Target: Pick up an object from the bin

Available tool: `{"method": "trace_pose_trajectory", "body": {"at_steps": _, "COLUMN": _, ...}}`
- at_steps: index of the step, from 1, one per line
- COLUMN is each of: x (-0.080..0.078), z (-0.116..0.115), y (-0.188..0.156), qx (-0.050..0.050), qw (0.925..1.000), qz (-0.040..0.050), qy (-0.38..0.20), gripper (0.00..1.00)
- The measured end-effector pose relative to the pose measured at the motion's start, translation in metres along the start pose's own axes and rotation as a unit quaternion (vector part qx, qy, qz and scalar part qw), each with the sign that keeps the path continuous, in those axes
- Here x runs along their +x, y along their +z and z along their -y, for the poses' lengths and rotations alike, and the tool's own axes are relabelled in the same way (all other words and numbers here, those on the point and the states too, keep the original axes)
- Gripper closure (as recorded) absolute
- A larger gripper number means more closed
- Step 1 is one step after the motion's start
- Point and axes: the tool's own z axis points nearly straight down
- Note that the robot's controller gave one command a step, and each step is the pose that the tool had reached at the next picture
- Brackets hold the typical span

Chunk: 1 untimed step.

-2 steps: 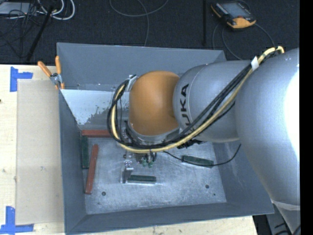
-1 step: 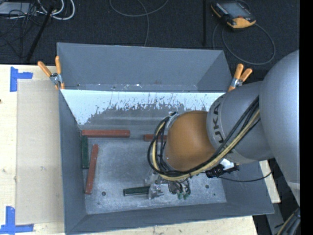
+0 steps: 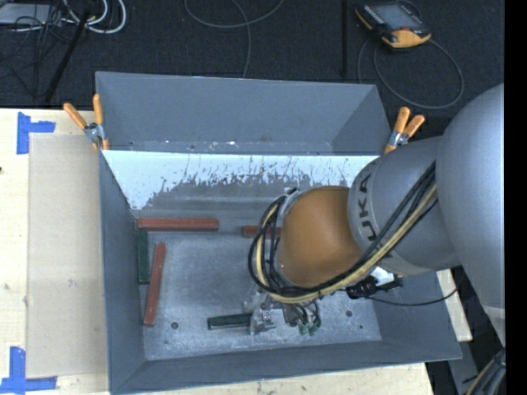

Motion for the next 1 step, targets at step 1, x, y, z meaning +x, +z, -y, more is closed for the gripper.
{"method": "trace_pose_trajectory", "body": {"at_steps": 1, "x": -0.0141, "z": -0.0084, "y": -0.1431, "qx": 0.000, "qw": 1.0000, "qz": 0.0014, "qy": 0.010, "gripper": 1.00}}
